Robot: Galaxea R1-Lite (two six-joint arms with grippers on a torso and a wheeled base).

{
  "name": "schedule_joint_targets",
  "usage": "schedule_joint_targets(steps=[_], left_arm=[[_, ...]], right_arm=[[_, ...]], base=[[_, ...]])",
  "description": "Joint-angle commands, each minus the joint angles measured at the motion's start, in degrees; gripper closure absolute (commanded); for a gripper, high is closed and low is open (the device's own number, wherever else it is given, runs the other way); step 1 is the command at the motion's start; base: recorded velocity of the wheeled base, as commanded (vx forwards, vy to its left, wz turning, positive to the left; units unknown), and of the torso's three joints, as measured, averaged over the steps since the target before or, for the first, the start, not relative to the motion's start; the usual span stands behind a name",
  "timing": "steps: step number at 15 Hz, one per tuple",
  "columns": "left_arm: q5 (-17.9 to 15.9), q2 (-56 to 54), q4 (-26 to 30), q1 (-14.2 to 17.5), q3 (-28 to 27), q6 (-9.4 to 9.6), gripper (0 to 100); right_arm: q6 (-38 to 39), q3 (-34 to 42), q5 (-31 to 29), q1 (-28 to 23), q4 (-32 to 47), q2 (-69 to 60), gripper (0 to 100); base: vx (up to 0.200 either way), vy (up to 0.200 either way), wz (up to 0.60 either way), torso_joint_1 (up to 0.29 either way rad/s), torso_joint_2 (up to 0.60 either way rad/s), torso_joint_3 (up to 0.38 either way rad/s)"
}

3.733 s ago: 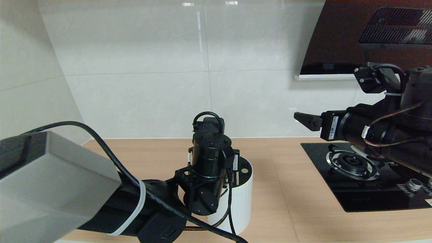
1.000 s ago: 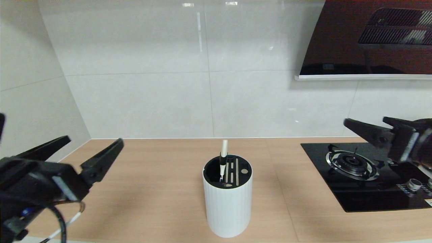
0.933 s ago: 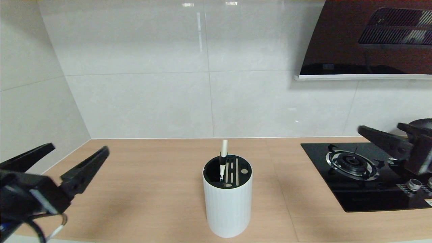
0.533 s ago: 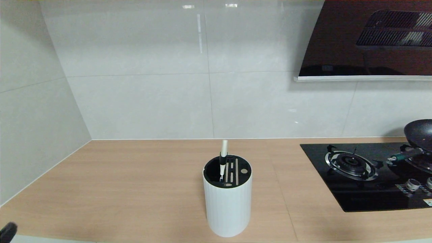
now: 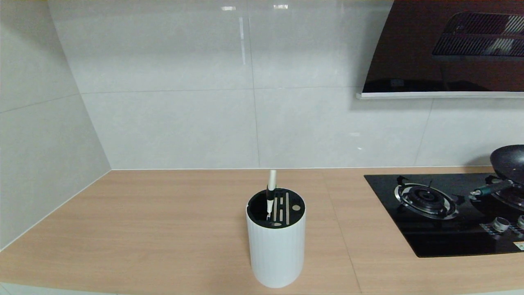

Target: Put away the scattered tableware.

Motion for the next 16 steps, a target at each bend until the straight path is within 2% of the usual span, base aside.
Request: schedule_joint_targets(steps=[1,2,3,4,5,6,7,8,9,10,11,12,13,14,16], left_arm=[[0.62,2.3,0.17,1.01,-2.17,-0.06,0],[0.45,3.88,0.34,3.04,-3.13,0.21,0],[0.36,4.85,0.96,3.56,-3.84,1.26,0],[0.27,4.67,1.48,6.02,-3.4,2.14,0],[0.01,3.09,1.83,8.75,-1.29,2.14,0],[0.71,2.83,0.96,9.98,3.11,0.74,0],[0.98,2.39,-0.63,12.97,6.01,-1.99,0],[-0.17,0.28,-0.45,15.08,8.29,-1.99,0],[-2.19,-2.54,-0.71,16.48,12.51,-0.41,0],[-1.75,-2.36,-1.86,16.57,16.47,-0.49,0],[-1.66,-2.45,-4.05,16.57,18.23,-0.67,0],[-2.54,-2.54,-6.69,16.57,20.86,-0.67,0],[-7.64,-2.54,-11.7,16.48,22.8,-0.85,0],[-12.12,-2.54,-12.4,16.48,23.24,-1.99,0],[-20.03,-2.54,-11.96,16.48,23.24,-2.34,0]], right_arm=[[-0.57,0.81,-0.58,-2.33,-0.1,-2.4,0],[-0.66,1.33,-0.58,-2.33,0.08,-2.4,0],[-0.75,2.21,-0.58,-2.33,-0.1,-2.4,0],[-0.57,3.27,-0.58,-2.33,-0.19,-2.57,0],[-0.13,4.15,-0.58,-2.24,-0.28,-2.84,0],[0.22,5.55,-0.58,-2.06,-0.36,-3.45,0],[1.1,6.43,-0.58,-1.71,-0.8,-4.51,0],[1.8,7.49,-0.49,-1.62,-1.68,-4.77,0],[2.16,9.24,-0.58,-1.62,-3.18,-4.77,0],[2.24,11.7,-0.58,-1.62,-5.29,-4.77,0],[2.07,14.25,-0.49,-1.62,-7.92,-4.77,0],[1.89,17.42,-0.32,-1.62,-11.88,-4.86,0],[1.89,20.05,1.27,-1.53,-17.94,-4.86,0],[2.07,20.05,4.43,-1.53,-17.5,-4.86,0],[2.24,20.05,9.79,-1.53,-16.71,-4.86,0]], base=[[0.0,0.0,0.0,0.0,0.0,0.0],[0.0,0.0,0.0,0.0,0.0,0.0],[0.0,0.0,0.0,0.0,0.0,0.0],[0.0,0.0,0.0,0.0,0.0,0.0],[0.0,0.0,0.0,0.0,0.0,0.0],[0.0,0.0,0.0,0.0,0.0,0.0],[0.0,0.0,0.0,0.0,0.0,0.0],[0.0,0.0,0.0,0.0,0.0,0.0],[0.0,0.0,0.0,0.0,0.0,0.0],[0.0,0.0,0.0,0.0,0.0,0.0],[0.0,0.0,0.0,0.0,0.0,0.0],[0.0,0.0,0.0,0.0,0.0,0.0],[0.0,0.0,0.0,0.0,0.0,0.0],[0.0,0.0,0.0,0.0,0.0,0.0],[0.0,0.0,0.0,0.0,0.0,0.0]])
